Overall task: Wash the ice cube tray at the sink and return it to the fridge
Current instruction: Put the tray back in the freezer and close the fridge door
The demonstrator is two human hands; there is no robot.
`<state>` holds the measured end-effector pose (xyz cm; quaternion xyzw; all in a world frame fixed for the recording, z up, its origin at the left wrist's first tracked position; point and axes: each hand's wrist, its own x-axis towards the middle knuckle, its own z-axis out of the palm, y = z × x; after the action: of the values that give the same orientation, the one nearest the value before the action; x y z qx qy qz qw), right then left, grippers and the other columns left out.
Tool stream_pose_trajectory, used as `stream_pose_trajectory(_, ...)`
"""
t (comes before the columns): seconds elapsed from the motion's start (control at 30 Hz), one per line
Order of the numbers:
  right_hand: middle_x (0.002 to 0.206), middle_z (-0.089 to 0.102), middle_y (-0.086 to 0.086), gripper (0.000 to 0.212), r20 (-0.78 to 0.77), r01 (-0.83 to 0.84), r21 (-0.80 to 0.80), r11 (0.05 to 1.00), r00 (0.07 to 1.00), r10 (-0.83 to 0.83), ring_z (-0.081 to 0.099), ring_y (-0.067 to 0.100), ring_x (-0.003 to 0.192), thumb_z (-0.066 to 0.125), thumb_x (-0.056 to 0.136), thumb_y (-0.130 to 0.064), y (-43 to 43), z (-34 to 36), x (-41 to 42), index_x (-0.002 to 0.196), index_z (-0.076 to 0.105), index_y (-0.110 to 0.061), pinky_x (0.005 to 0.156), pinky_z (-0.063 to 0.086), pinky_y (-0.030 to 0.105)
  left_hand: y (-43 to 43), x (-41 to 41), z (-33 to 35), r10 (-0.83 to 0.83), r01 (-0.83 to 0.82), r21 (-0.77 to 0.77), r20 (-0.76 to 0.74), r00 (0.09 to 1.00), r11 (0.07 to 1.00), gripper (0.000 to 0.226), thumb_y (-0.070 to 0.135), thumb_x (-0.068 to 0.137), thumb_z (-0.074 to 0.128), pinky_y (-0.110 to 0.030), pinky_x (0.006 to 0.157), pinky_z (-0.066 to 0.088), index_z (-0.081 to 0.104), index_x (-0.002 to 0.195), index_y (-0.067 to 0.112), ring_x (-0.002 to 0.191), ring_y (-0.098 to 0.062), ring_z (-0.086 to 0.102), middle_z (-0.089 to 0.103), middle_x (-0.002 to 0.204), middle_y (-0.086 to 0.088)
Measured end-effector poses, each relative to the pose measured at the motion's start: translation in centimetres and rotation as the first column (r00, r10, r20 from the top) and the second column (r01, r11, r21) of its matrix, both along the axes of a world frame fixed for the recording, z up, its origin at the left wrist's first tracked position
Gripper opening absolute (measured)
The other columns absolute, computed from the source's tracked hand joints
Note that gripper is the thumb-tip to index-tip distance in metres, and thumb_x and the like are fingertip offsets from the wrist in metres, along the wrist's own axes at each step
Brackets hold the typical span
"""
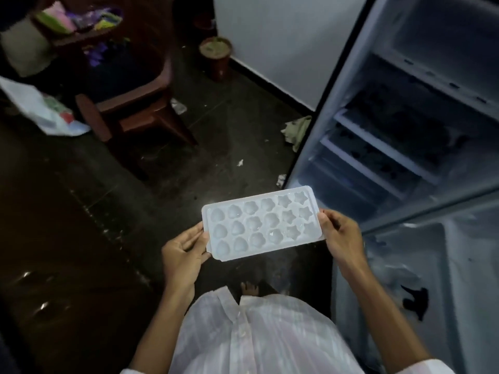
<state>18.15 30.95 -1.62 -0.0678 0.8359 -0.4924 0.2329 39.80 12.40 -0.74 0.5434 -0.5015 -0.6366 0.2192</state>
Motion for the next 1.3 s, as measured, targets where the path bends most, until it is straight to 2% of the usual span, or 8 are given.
stream_pose_trajectory(0.3, 0.089, 0.076, -0.008, 0.018, 0.02, 0.352, -0.052, 0.934, 0.936, -0.352, 0.072, 0.009, 0.083, 0.057, 0.098, -0.021, 2.4, 0.6, -5.1, 0.094, 0.073, -0.029, 0.073, 0.056, 0.028, -3.7, -13.1, 0.4, -0.341, 0.342, 0.022, -0.04, 0.939, 0.939, 0.027, 0.007, 0.092, 0.067, -0.021, 0.066, 0.06, 0.069, 0.119, 0.011, 0.09, -0.009, 0.075, 0.076, 0.105, -0.001)
stream_pose_trajectory(0.47, 0.088, 0.077, -0.006, 0.019, 0.015, 0.516, -0.098, 0.851, 0.856, -0.517, 0.072, 0.005, 0.079, 0.055, 0.099, -0.02, 2.3, 1.9, -8.8, 0.096, 0.073, -0.023, 0.07, 0.055, 0.024, -5.6, -21.7, 1.1, -0.502, 0.504, 0.0, -0.083, 0.861, 0.864, 0.026, 0.006, 0.091, 0.067, -0.02, 0.063, 0.059, 0.07, 0.116, 0.012, 0.087, -0.009, 0.075, 0.077, 0.098, 0.003)
stream_pose_trajectory(0.67, 0.095, 0.075, -0.006, 0.018, 0.019, 0.67, -0.192, 0.717, 0.733, -0.68, 0.07, 0.009, 0.087, 0.055, 0.1, -0.022, 2.7, 3.5, -14.2, 0.105, 0.072, -0.019, 0.067, 0.05, 0.021, -6.5, -31.9, 3.2, -0.649, 0.651, -0.042, -0.138, 0.748, 0.758, 0.028, 0.008, 0.092, 0.068, -0.027, 0.07, 0.061, 0.07, 0.119, 0.011, 0.092, -0.015, 0.075, 0.077, 0.104, -0.004)
stream_pose_trajectory(0.77, 0.099, 0.076, -0.003, 0.017, 0.017, 0.698, -0.239, 0.675, 0.698, -0.716, 0.07, 0.009, 0.092, 0.057, 0.099, -0.021, 3.2, 4.0, -17.3, 0.106, 0.073, -0.019, 0.076, 0.052, 0.021, -6.1, -36.5, 4.6, -0.674, 0.672, -0.074, -0.155, 0.723, 0.737, 0.026, 0.009, 0.092, 0.068, -0.021, 0.064, 0.059, 0.07, 0.118, 0.011, 0.088, -0.009, 0.075, 0.077, 0.102, -0.003)
stream_pose_trajectory(0.9, 0.101, 0.076, -0.001, 0.015, 0.0, 0.702, -0.293, 0.649, 0.679, -0.734, 0.07, 0.015, 0.098, 0.058, 0.099, -0.021, 4.4, 4.4, -22.4, 0.099, 0.073, -0.024, 0.089, 0.055, 0.033, -5.3, -42.4, 5.6, -0.684, 0.677, -0.108, -0.183, 0.706, 0.728, 0.022, 0.008, 0.091, 0.069, -0.013, 0.057, 0.054, 0.071, 0.113, 0.012, 0.078, 0.0, 0.073, 0.075, 0.097, 0.001)
stream_pose_trajectory(1.07, 0.095, 0.072, -0.01, 0.018, -0.076, 0.66, -0.332, 0.674, 0.694, -0.716, 0.066, 0.002, 0.086, 0.055, 0.1, -0.018, 5.3, 5.9, -28.7, 0.096, 0.07, -0.027, 0.077, 0.052, 0.023, -4.7, -49.3, 5.9, -0.683, 0.681, -0.094, -0.211, 0.699, 0.726, 0.022, 0.01, 0.091, 0.07, -0.018, 0.065, 0.058, 0.071, 0.113, 0.01, 0.082, -0.006, 0.073, 0.076, 0.098, 0.001)
stream_pose_trajectory(1.2, 0.095, 0.074, -0.004, 0.015, -0.098, 0.646, -0.359, 0.673, 0.691, -0.716, 0.07, 0.014, 0.094, 0.058, 0.099, -0.017, 5.8, 5.9, -32.8, 0.096, 0.072, -0.02, 0.086, 0.056, 0.031, -4.4, -53.6, 6.2, -0.688, 0.679, -0.127, -0.223, 0.691, 0.723, 0.022, 0.007, 0.091, 0.069, -0.014, 0.061, 0.056, 0.07, 0.112, 0.009, 0.067, 0.0, 0.07, 0.073, 0.093, 0.002)
stream_pose_trajectory(1.3, 0.094, 0.075, 0.0, 0.019, -0.1, 0.644, -0.377, 0.666, 0.686, -0.721, 0.071, 0.023, 0.099, 0.059, 0.094, -0.011, 6.0, 6.0, -35.6, 0.086, 0.074, -0.021, 0.091, 0.056, 0.036, -4.3, -56.6, 6.1, -0.686, 0.671, -0.154, -0.245, 0.685, 0.725, 0.027, 0.002, 0.09, 0.068, -0.015, 0.062, 0.057, 0.066, 0.117, 0.002, 0.074, -0.006, 0.069, 0.072, 0.098, -0.005)
